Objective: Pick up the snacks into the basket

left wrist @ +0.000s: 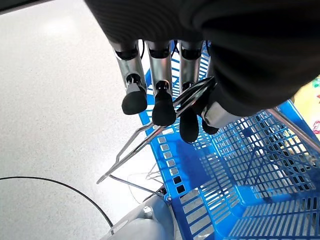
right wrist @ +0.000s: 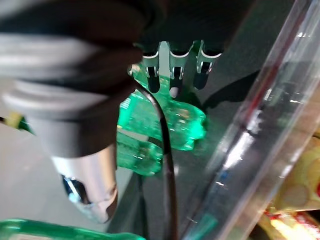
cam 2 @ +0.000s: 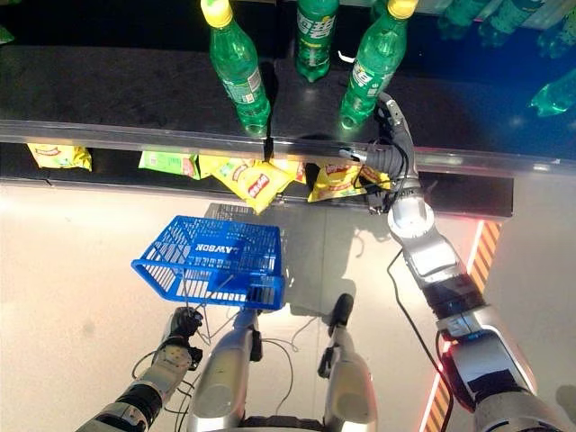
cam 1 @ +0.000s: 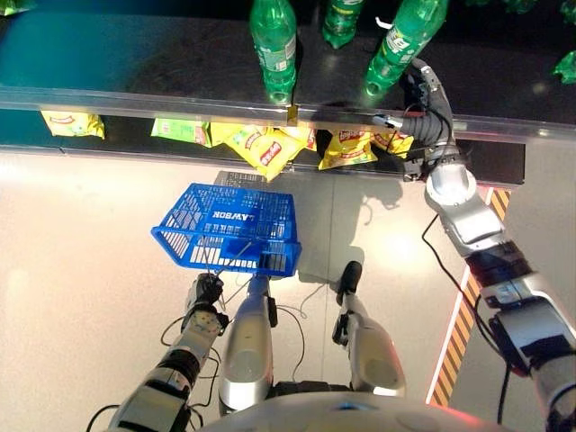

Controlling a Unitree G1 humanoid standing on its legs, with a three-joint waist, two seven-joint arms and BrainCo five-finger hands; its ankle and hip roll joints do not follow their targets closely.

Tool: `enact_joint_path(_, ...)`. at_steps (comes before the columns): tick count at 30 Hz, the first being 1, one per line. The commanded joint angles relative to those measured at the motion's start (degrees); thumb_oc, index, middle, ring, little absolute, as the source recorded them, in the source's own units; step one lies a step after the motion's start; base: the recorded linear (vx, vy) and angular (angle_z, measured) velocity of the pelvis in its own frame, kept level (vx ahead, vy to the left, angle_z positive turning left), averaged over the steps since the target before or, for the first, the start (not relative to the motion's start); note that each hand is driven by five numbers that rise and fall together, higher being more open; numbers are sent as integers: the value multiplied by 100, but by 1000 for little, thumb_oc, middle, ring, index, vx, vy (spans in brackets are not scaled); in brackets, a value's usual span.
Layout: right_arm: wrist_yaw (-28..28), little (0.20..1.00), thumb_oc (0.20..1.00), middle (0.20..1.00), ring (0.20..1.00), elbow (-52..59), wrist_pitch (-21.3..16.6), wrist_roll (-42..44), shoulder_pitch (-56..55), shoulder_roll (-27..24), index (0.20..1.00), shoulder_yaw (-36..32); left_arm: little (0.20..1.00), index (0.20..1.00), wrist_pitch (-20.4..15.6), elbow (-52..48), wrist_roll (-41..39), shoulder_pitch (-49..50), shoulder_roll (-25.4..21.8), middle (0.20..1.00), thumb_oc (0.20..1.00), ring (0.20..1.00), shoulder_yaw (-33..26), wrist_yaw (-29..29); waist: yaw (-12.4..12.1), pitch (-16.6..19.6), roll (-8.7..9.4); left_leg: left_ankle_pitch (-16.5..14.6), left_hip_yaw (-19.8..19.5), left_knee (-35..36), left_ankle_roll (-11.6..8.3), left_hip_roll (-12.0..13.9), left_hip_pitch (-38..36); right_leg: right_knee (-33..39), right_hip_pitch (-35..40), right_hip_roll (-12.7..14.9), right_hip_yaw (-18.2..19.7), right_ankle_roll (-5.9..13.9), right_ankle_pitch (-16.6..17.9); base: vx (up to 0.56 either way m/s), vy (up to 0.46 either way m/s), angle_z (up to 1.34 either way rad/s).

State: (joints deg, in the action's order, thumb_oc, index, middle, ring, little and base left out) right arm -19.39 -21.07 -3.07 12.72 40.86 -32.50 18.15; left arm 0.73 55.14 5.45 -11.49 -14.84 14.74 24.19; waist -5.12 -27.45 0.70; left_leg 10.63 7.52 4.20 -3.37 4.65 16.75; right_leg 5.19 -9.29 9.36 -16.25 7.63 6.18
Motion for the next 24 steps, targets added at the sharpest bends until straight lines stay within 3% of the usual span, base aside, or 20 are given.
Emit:
enact_joint_path(1, -95, 1000, 1000, 1000, 1000, -255, -219, 330, 495, -136, 1000, 59, 200, 200, 23, 180, -64, 302, -281, 200, 200, 200, 295, 69, -175, 188, 98, -288, -35, -349, -177, 71, 226, -129, -448, 265, 117, 313, 333, 0, 0, 0)
enact_joint_path(11, -90, 1000, 1000, 1000, 1000, -873, -281, 636, 848, 154, 1000, 171, 200, 200, -102, 78, -282, 287, -243, 200, 200, 200, 468, 32, -252, 127, -57, -259, -32, -304, -143, -4, 320, -93, -596, 311, 168, 344, 396, -2, 9, 3)
enact_joint_path(24, -420, 1000, 1000, 1000, 1000, -77, -897, 1194, -135, 867, 1000, -601, 200, 200, -198, -51, -401, 329, -94, 200, 200, 200, 443, 121, -129, 143, -193, -417, 70, -439, -88, -72, 404, -78, -704, 395, 269, 374, 387, 25, 15, -4)
